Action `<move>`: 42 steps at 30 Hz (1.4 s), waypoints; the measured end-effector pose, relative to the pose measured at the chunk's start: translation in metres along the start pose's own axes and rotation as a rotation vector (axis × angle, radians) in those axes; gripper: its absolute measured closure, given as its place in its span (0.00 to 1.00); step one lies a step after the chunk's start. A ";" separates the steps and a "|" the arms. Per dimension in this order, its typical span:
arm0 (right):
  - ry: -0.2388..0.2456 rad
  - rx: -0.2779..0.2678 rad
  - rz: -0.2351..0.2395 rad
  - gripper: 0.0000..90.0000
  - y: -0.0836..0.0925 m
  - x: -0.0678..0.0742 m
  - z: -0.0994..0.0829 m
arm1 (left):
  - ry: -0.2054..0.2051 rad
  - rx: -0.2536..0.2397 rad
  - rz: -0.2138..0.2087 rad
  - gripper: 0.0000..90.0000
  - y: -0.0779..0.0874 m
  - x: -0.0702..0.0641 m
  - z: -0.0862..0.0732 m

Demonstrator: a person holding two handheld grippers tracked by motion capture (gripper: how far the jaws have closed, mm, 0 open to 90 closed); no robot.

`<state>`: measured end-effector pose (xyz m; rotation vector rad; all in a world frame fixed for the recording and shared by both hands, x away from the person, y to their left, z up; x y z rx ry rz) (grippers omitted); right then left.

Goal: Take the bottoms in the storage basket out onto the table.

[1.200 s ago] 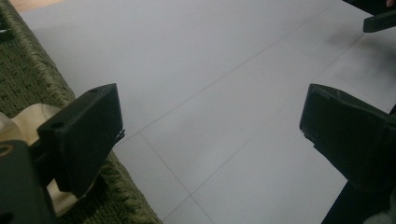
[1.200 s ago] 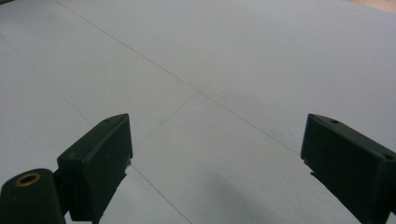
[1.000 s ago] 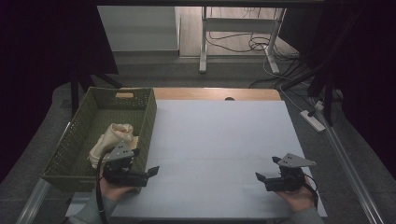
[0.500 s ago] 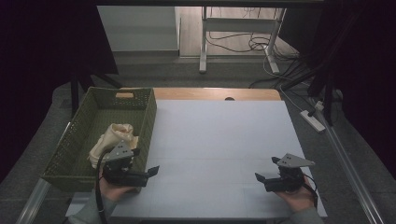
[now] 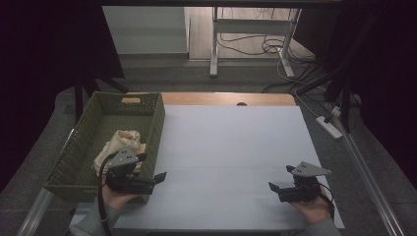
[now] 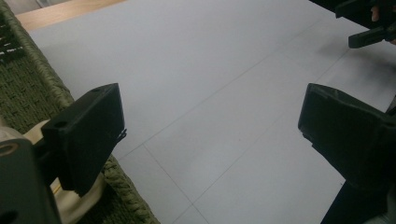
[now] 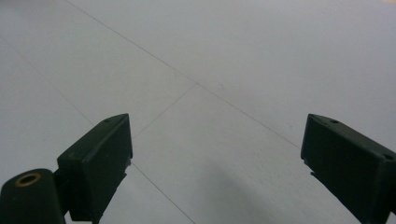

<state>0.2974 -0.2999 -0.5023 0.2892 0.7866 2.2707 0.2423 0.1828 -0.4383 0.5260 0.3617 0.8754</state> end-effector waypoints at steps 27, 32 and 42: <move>-0.018 0.008 -0.007 0.10 -0.002 -0.002 -0.002 | -0.014 -0.011 0.030 0.08 0.008 0.010 0.015; -0.018 0.014 -0.006 0.10 -0.003 -0.002 -0.002 | -0.021 -0.011 0.028 0.08 0.008 0.013 0.017; -0.016 0.026 -0.002 0.10 -0.004 -0.002 -0.003 | -0.008 -0.022 0.028 0.08 0.010 0.023 0.018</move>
Point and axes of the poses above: each handheld gripper's, and its own axes: y roughly backward along the jaws, z roughly out of its top, x roughly to its left, the point moved 2 cm from there along -y, roughly forward along the jaws, and after that the axes turned 4 degrees about z, right-handed, at the moved point
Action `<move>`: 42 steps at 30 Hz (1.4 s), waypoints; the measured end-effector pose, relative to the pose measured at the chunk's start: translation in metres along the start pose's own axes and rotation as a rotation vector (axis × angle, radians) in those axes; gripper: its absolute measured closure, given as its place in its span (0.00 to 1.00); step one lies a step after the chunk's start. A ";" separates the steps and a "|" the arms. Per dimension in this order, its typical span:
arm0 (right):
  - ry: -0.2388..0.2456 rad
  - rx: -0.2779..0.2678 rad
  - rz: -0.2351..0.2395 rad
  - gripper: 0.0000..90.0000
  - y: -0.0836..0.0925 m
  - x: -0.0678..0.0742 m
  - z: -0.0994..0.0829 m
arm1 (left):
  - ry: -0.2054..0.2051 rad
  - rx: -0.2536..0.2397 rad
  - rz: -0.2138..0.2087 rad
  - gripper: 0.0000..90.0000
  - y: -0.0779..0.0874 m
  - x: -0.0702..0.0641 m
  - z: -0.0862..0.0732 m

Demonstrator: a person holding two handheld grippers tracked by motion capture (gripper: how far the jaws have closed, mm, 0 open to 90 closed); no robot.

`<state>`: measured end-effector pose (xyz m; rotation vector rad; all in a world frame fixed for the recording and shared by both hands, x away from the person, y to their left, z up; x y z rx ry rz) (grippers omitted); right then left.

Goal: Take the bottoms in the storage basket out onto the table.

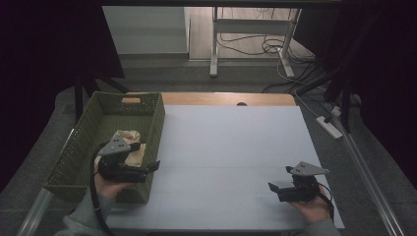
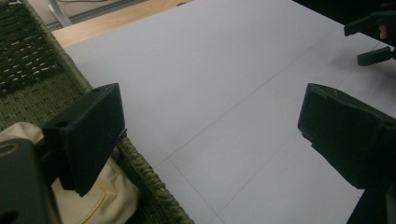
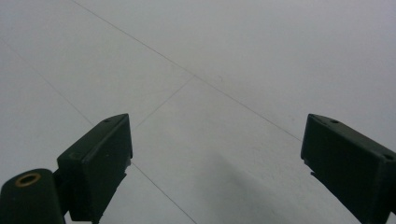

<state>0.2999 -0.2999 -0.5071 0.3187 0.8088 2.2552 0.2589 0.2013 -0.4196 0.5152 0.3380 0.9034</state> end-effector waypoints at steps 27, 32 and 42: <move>-0.003 0.022 -0.003 0.10 -0.003 -0.001 -0.002 | 0.071 0.003 0.058 0.09 0.003 0.040 -0.002; -0.003 0.024 -0.004 0.10 -0.003 -0.001 -0.002 | 0.083 0.001 0.071 0.09 0.004 0.047 -0.003; -0.003 0.030 -0.005 0.10 -0.004 -0.001 -0.002 | 0.100 0.000 0.113 0.09 0.009 0.063 -0.004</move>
Point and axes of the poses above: each handheld gripper's, and its own axes: y roughly backward along the jaws, z roughly out of its top, x roughly to its left, the point moved 2 cm from there along -y, roughly forward along the jaws, and after that the axes turned 4 degrees about z, right-handed, at the moved point
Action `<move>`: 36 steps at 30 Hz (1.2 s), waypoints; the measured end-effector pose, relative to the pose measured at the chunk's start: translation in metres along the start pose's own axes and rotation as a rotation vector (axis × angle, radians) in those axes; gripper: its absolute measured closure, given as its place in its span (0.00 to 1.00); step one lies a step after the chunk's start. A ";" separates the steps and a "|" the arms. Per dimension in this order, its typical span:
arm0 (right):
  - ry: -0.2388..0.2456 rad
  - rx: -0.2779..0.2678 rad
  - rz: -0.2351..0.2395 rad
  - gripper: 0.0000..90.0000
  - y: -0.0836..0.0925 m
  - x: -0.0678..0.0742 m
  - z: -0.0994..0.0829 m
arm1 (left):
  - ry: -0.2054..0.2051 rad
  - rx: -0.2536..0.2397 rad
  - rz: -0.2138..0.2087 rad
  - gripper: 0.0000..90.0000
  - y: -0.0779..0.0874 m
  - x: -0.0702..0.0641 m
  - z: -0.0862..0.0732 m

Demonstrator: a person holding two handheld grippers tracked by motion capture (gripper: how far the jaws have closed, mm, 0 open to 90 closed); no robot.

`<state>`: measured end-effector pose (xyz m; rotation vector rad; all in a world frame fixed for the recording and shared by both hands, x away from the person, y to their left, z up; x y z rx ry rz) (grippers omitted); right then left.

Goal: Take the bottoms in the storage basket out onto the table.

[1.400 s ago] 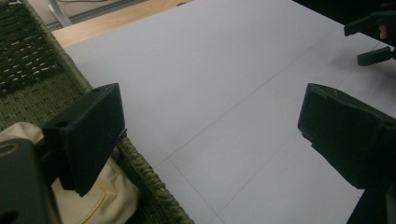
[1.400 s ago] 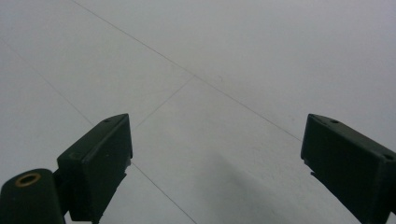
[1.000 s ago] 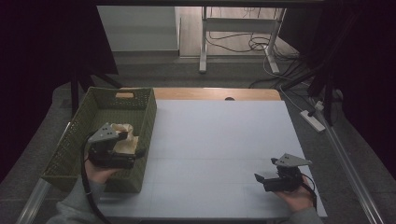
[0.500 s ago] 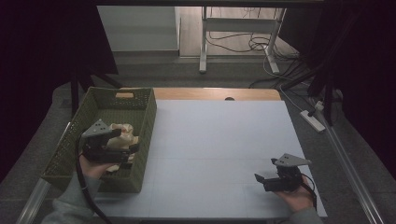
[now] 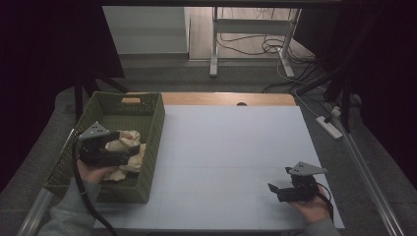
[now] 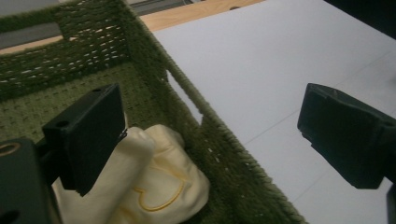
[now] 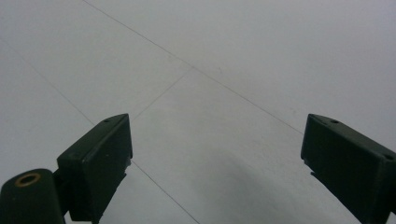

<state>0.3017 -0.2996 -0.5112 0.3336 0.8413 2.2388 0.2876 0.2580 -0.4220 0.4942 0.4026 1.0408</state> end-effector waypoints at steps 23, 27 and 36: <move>-0.003 0.010 0.000 0.10 -0.001 0.000 -0.001 | 0.069 0.029 0.073 0.09 -0.005 0.041 -0.009; -0.004 0.014 0.001 0.10 -0.002 0.000 -0.001 | 0.083 0.044 0.086 0.09 -0.009 0.048 -0.012; -0.005 0.020 0.002 0.10 -0.002 0.000 -0.002 | 0.098 0.081 0.098 0.09 -0.017 0.056 -0.019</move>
Point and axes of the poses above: each handheld gripper's, and its own axes: y roughly backward along the jaws, z roughly out of its top, x roughly to its left, the point moved 2 cm from there along -y, roughly forward along the jaws, and after that the axes turned 4 degrees about z, right-handed, at the moved point
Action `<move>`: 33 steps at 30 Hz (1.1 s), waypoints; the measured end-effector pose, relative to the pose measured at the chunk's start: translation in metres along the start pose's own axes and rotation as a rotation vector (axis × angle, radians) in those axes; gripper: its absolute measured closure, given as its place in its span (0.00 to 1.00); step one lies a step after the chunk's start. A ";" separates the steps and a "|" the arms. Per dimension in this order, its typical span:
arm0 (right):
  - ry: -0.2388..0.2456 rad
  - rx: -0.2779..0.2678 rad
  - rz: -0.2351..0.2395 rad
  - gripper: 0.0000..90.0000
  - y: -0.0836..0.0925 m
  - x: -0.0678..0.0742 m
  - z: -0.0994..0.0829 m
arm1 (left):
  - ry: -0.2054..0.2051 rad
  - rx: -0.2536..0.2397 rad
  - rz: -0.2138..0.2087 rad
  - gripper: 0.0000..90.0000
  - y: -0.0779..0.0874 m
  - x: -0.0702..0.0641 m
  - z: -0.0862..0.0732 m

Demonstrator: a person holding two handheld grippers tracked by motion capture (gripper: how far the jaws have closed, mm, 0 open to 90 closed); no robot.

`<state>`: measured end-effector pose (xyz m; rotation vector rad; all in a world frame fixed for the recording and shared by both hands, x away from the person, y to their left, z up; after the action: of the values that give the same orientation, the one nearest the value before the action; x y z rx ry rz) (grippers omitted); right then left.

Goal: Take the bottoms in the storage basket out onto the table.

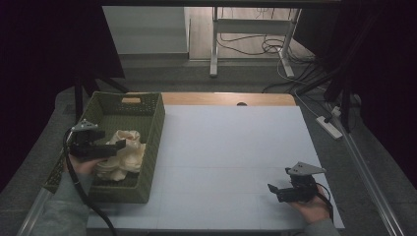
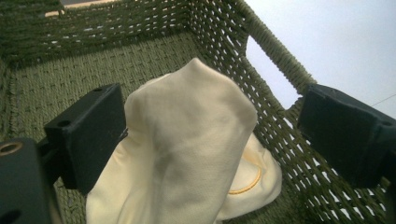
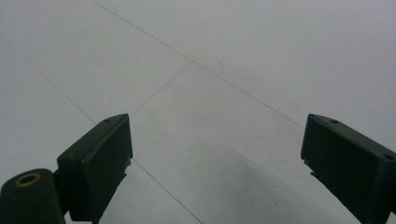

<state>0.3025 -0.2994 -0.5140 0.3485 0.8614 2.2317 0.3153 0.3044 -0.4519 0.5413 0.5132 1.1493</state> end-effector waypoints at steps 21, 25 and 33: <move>0.002 0.008 -0.004 0.10 -0.001 0.000 0.000 | -0.020 0.101 0.019 0.09 -0.022 0.002 -0.005; 0.002 0.010 -0.004 0.10 -0.001 0.000 0.000 | -0.024 0.111 0.023 0.09 -0.024 0.002 -0.006; 0.002 0.012 -0.004 0.10 -0.001 0.000 -0.001 | -0.044 0.159 0.037 0.10 -0.031 0.001 -0.007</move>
<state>0.3027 -0.2990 -0.5152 0.3500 0.8766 2.2249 0.3334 0.2967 -0.4770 0.7150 0.5615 1.1348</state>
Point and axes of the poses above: each handheld gripper's, and its own axes: y roughly backward along the jaws, z roughly out of its top, x roughly to its left, the point moved 2 cm from there along -y, roughly forward along the jaws, and after that the axes turned 4 degrees about z, right-handed, at the moved point
